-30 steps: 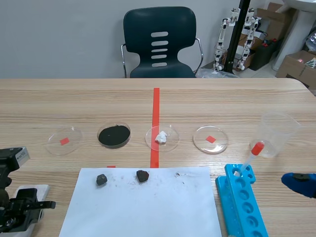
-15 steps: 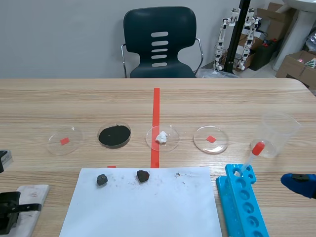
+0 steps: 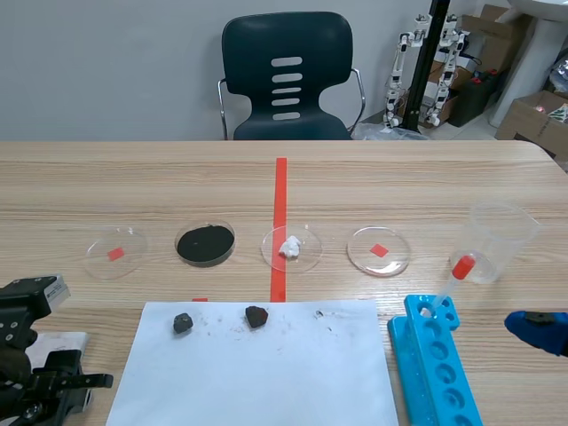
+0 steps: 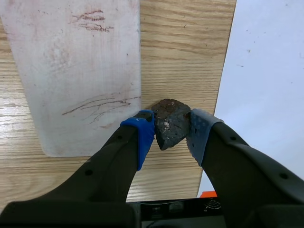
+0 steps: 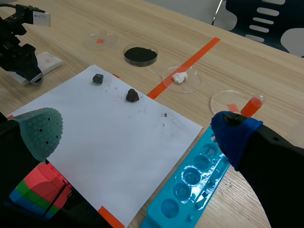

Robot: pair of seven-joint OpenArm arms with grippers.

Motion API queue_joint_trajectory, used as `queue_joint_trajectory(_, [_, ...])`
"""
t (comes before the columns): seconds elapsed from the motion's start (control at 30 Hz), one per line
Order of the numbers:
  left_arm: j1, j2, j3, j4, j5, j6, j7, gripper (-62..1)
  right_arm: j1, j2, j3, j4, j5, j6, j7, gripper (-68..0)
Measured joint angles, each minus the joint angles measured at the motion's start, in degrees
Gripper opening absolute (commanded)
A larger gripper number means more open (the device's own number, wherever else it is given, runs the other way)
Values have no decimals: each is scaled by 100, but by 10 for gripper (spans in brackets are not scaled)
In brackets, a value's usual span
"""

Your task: Rub the mineral on the streak plate below the first streak

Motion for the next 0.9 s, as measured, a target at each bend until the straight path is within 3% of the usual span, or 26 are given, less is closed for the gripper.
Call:
queue_joint_trajectory(0.1, [-11,109,79,42,369,203,48,-479,0,2,0,0,0,0,0,4])
queue_joint_trajectory(0.27, [-44,190,111,57,619,385,175,-479,0,0,0,0,0,0,0,4])
queue_joint_trajectory(0.4, [-4,179,116,221,601,463,278,-479,0,0,0,0,0,0,0,4])
queue_joint_trajectory(0.5, [162,48,33,413,378,487,140,-479,0,2,0,0,0,0,0,4])
queue_joint_trajectory(0.9, [260,-55,-76,553,411,450,20,-479,0,2,0,0,0,0,0,4])
